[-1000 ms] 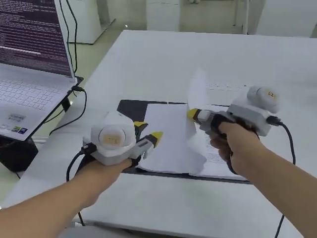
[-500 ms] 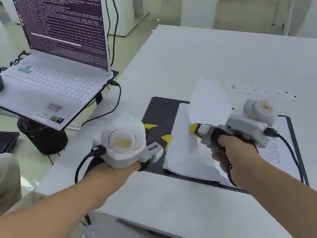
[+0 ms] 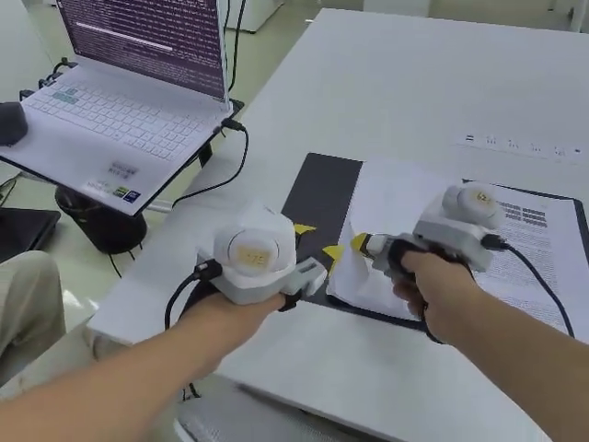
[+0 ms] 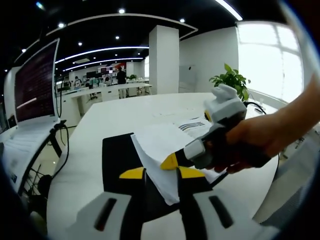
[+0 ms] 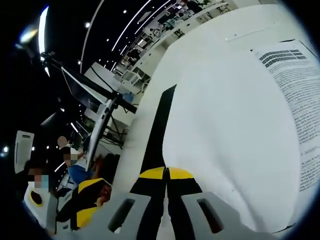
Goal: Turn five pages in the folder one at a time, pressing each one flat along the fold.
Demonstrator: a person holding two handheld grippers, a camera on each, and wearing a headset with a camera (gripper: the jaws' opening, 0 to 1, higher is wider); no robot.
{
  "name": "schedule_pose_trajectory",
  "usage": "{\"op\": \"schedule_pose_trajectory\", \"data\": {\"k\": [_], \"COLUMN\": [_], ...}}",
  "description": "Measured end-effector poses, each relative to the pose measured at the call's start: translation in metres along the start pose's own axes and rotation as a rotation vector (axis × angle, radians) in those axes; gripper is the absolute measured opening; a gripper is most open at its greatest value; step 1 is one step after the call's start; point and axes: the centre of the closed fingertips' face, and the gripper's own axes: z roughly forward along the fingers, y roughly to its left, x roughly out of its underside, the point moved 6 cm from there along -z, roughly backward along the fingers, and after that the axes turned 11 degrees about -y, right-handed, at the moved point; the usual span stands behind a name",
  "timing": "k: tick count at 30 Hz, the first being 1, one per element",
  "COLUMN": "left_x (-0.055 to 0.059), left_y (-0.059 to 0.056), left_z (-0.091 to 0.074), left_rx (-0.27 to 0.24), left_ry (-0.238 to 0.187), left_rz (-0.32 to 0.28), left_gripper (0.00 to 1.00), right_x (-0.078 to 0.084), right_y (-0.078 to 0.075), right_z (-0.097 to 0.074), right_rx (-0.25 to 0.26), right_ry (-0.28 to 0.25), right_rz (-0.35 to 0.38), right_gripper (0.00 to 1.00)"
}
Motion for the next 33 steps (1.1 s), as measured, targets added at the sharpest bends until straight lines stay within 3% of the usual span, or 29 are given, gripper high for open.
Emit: {"op": "schedule_pose_trajectory", "data": {"k": [16, 20, 27, 33], "left_x": [0.021, 0.028, 0.031, 0.044], "left_y": [-0.004, -0.006, -0.014, -0.029], "left_z": [0.006, 0.008, 0.011, 0.022], "left_rx": [-0.001, 0.009, 0.040, 0.095], "left_ry": [0.046, 0.067, 0.082, 0.124], "left_rz": [-0.033, -0.030, -0.012, 0.037], "left_gripper": [0.21, 0.20, 0.20, 0.20], "right_x": [0.018, 0.019, 0.018, 0.004], "right_y": [-0.014, -0.014, -0.011, -0.034], "right_z": [0.016, 0.015, 0.007, -0.013], "right_rx": [0.040, 0.007, -0.098, -0.058], "right_ry": [0.029, 0.010, -0.039, -0.090], "right_rz": [-0.002, 0.032, 0.189, 0.076], "right_gripper": [0.00, 0.03, 0.17, 0.06]}}
